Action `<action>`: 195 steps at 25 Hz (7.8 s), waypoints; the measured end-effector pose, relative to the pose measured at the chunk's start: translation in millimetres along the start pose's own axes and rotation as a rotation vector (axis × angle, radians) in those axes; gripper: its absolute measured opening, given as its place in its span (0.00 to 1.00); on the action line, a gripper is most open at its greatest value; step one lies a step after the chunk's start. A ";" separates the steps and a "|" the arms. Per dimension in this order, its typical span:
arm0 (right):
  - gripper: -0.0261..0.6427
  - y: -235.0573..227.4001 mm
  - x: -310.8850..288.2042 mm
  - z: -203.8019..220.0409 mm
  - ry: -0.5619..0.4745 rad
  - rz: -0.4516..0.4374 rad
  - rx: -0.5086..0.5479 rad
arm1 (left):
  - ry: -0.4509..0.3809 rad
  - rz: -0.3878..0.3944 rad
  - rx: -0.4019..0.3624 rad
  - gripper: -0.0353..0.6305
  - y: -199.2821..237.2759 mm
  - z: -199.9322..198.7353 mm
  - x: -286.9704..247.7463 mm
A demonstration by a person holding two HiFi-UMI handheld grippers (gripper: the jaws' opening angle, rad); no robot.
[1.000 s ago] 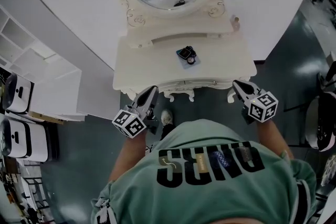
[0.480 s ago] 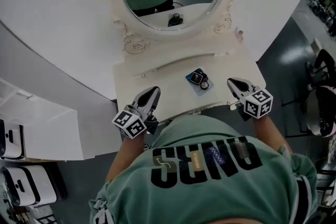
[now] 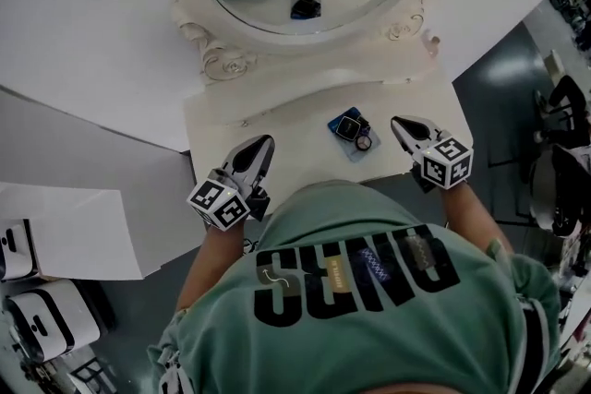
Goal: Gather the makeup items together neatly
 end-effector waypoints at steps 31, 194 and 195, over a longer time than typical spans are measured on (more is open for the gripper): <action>0.19 -115.2 -143.0 126.8 0.590 -0.256 0.186 | 0.158 -0.147 0.104 0.05 -10.2 98.8 -86.2; 0.48 -74.6 -170.8 131.9 0.655 -0.368 0.269 | 0.116 -0.118 0.137 0.05 -30.5 91.5 -86.8; 0.48 -74.6 -169.4 131.1 0.644 -0.369 0.254 | 0.114 -0.119 0.138 0.05 -30.3 91.9 -85.8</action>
Point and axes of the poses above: the fingertips, and each gripper's own axes: x backward along the fingers, y to its left, z out of its underside, the point moved 9 cm from there along x, backward along the fingers, and after that the axes turned 14 degrees about -z, right-handed, at the moved point
